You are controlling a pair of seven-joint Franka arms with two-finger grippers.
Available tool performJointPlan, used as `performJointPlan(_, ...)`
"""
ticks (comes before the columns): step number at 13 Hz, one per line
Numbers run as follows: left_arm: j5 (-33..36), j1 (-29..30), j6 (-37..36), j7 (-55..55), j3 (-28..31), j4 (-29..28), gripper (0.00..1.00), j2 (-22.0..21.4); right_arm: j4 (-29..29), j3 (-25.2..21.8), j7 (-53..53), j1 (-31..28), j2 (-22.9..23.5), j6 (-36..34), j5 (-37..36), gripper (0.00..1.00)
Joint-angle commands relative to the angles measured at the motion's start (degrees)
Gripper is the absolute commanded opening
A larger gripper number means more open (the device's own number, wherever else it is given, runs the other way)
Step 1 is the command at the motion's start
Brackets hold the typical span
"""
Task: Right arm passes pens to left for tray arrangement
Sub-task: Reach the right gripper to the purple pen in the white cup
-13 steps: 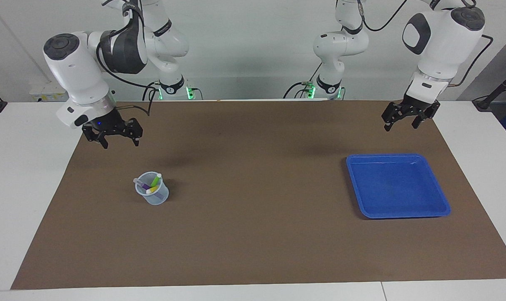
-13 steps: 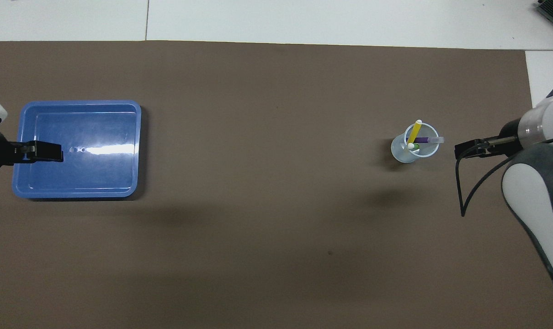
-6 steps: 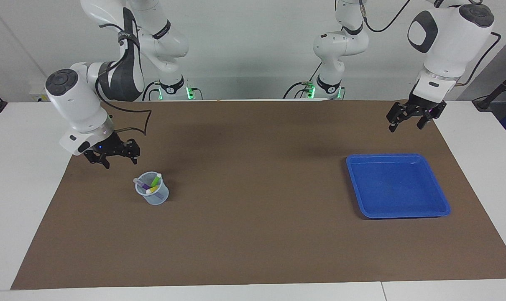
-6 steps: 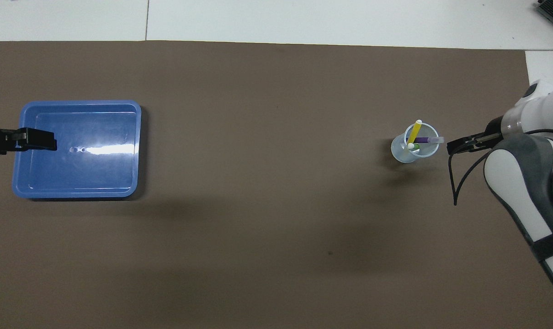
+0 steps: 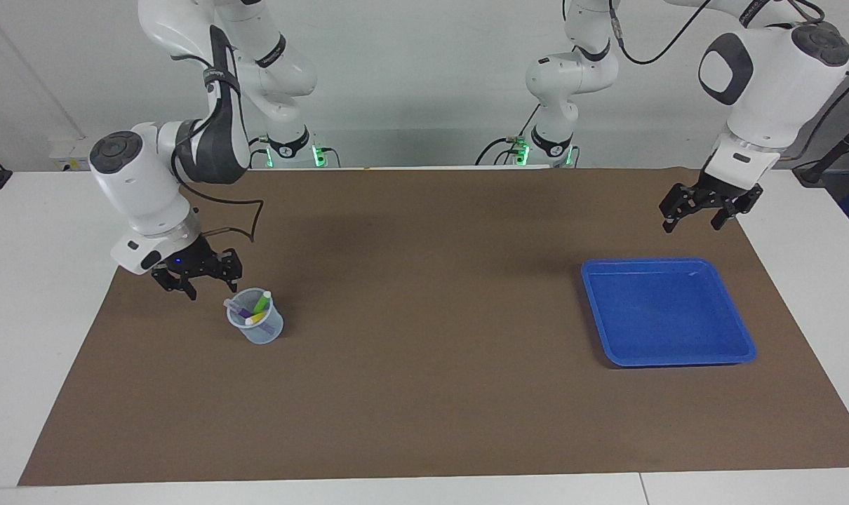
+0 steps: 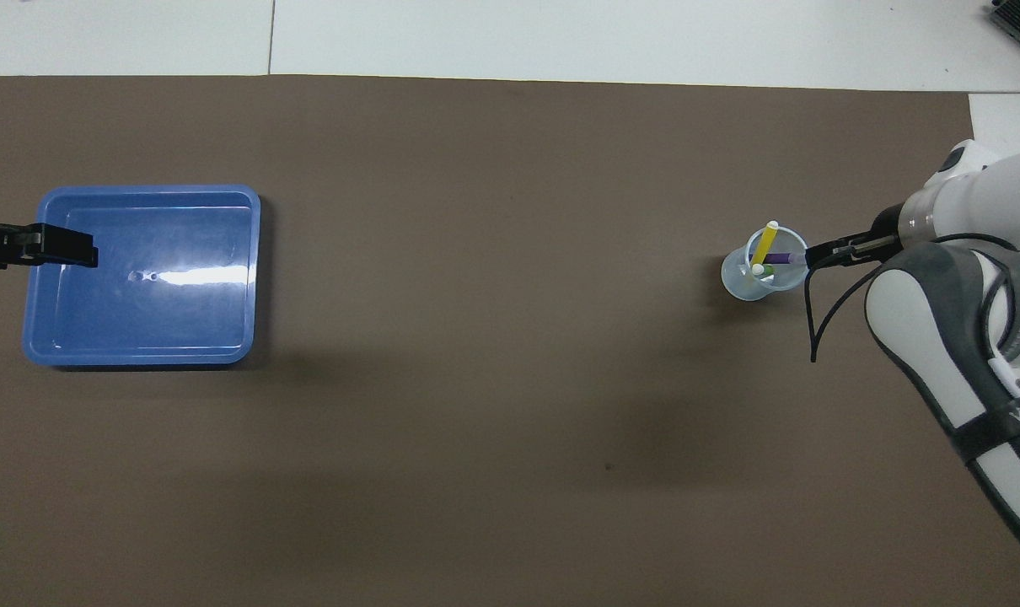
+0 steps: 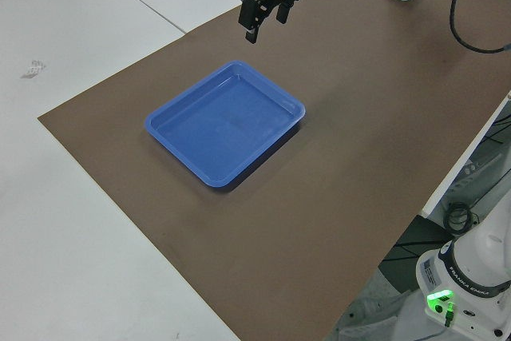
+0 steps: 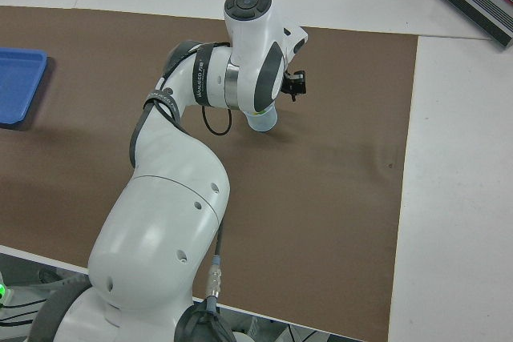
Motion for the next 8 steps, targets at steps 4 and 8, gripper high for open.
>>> performJointPlan(4,0.11,0.23,2.41,1.51,-0.10,-1.54,1.00,-1.16,-0.15,0.09,-5.72,-0.21,2.05,4.06,2.31,0.58)
performJointPlan(8,0.11,0.23,2.41,1.33,-0.10,-1.46,1.00,-1.08,-0.24,0.09,-6.42,-0.12,2.05,4.15,5.92,0.56)
